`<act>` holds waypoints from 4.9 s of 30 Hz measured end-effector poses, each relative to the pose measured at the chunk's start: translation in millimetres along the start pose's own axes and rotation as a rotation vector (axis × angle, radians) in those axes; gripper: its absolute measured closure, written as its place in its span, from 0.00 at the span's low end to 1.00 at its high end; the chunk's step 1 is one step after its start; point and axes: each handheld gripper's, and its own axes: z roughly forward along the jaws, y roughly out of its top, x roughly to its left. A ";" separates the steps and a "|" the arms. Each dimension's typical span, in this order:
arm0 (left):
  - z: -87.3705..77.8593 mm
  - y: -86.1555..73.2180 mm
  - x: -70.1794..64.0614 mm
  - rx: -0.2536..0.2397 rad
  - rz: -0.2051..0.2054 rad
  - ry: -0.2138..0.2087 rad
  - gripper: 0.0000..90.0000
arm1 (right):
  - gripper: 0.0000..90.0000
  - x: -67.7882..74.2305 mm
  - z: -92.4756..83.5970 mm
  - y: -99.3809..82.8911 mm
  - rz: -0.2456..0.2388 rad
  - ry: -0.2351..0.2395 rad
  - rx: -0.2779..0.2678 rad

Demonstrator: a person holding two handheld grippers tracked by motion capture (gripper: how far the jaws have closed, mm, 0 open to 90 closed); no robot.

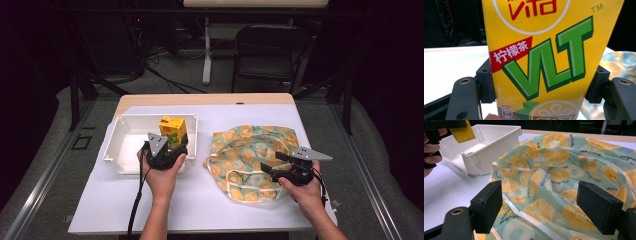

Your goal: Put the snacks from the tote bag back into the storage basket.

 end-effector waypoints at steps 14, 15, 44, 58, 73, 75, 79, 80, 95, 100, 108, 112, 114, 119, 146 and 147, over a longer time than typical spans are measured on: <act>45.6 -10.6 20.3 0.007 -0.003 0.037 0.33 | 0.24 -4.3 0.3 -2.0 0.014 -0.006 0.007; 49.1 -11.5 22.3 0.008 -0.010 0.041 0.33 | 0.24 -4.4 0.3 -2.1 0.014 -0.003 0.008; 107.1 -16.6 44.5 0.108 -0.088 0.110 0.33 | 0.25 -4.5 3.1 -6.0 0.017 -0.011 0.020; 117.0 -27.3 51.5 0.150 -0.078 0.141 0.33 | 0.25 -6.5 3.4 -7.6 0.021 -0.014 0.020; 122.2 -26.4 46.3 0.249 -0.059 0.128 0.26 | 0.26 -7.1 5.6 -10.0 0.015 -0.022 0.030; 121.4 -26.3 47.1 0.278 -0.084 0.102 0.22 | 0.26 -7.7 5.6 -10.2 0.008 -0.023 0.040; 115.8 -22.5 45.8 0.305 -0.092 0.084 0.17 | 0.26 -7.5 6.8 -11.3 0.003 -0.026 0.046; 113.1 -21.3 45.2 0.308 -0.085 0.079 0.16 | 0.26 -7.5 6.9 -11.4 0.001 -0.023 0.050; 53.6 -18.8 59.8 0.286 -0.081 0.064 0.45 | 0.26 -7.0 10.4 -13.9 -0.011 -0.024 0.066; 50.3 -26.1 60.5 0.326 -0.079 0.011 0.84 | 0.26 -7.6 12.1 -15.4 -0.009 -0.028 0.070; 61.5 -23.8 51.2 0.353 -0.065 -0.036 1.00 | 0.26 -7.0 13.3 -16.4 -0.017 -0.027 0.075; 71.7 -23.7 47.9 0.410 -0.071 -0.031 1.00 | 0.26 -7.9 13.5 -16.7 -0.016 -0.029 0.079; 76.1 -23.3 47.6 0.452 -0.079 -0.031 1.00 | 0.26 -7.9 13.9 -16.9 -0.014 -0.026 0.080; 82.8 -16.8 48.8 0.484 -0.098 -0.029 1.00 | 0.26 -7.9 15.1 -17.3 -0.026 -0.029 0.085; 68.2 -12.8 52.6 0.364 -0.117 -0.047 0.49 | 0.26 -9.5 15.0 -19.4 -0.037 -0.046 0.084; 64.8 -12.4 53.1 0.353 -0.124 -0.051 0.43 | 0.26 -10.1 14.5 -19.3 -0.041 -0.048 0.088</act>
